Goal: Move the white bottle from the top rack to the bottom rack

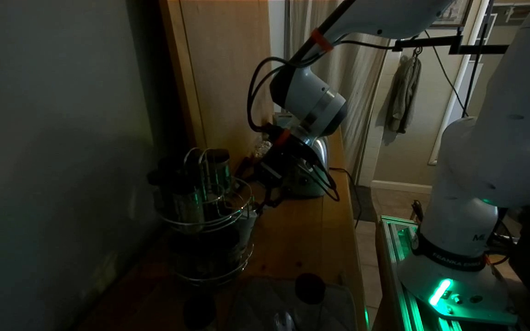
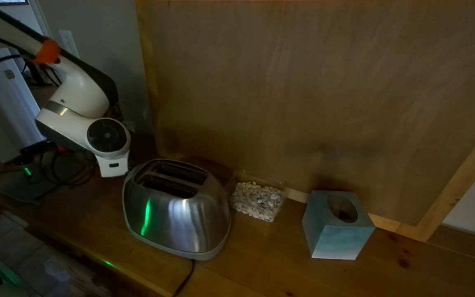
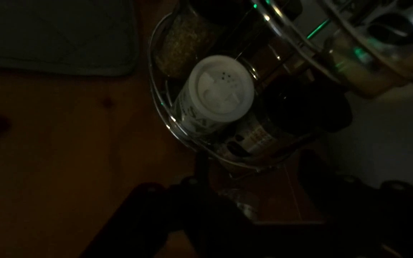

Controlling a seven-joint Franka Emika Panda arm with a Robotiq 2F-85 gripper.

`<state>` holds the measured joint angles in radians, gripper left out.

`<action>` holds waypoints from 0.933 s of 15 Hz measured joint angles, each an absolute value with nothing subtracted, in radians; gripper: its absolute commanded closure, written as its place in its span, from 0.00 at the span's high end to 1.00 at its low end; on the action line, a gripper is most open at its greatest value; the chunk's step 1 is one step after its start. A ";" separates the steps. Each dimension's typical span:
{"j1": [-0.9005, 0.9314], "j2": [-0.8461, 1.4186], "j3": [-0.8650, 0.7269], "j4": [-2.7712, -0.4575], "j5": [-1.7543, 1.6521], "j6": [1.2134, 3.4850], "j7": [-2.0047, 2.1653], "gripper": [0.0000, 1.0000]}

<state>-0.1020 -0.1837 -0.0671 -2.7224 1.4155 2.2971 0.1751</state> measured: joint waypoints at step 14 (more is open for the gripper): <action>-0.100 -0.202 -0.066 -2.722 1.345 2.129 0.256 0.00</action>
